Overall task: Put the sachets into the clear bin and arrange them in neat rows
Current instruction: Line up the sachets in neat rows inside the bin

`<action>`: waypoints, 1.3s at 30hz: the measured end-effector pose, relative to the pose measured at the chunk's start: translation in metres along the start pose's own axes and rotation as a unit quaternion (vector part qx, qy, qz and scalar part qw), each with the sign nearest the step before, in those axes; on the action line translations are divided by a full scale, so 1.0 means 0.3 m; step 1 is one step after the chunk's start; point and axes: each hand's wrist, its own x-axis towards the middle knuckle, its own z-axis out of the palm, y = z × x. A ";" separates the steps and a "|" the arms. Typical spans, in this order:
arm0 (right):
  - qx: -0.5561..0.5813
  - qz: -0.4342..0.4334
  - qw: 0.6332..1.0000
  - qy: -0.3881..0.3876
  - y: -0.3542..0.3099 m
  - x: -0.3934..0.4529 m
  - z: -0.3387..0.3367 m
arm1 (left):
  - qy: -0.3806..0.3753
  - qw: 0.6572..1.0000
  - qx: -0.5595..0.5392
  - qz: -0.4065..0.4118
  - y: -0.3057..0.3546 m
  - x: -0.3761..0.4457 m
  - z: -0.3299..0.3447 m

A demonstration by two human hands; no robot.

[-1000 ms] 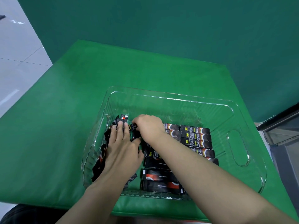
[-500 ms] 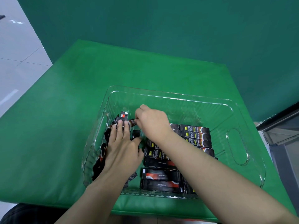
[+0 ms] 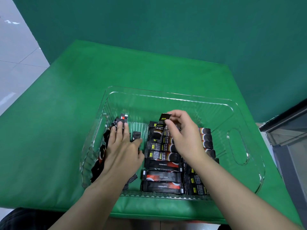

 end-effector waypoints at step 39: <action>-0.213 -0.060 0.942 -0.251 -0.001 -0.051 0.014 | -0.008 1.000 0.018 0.000 -0.002 -0.002 0.003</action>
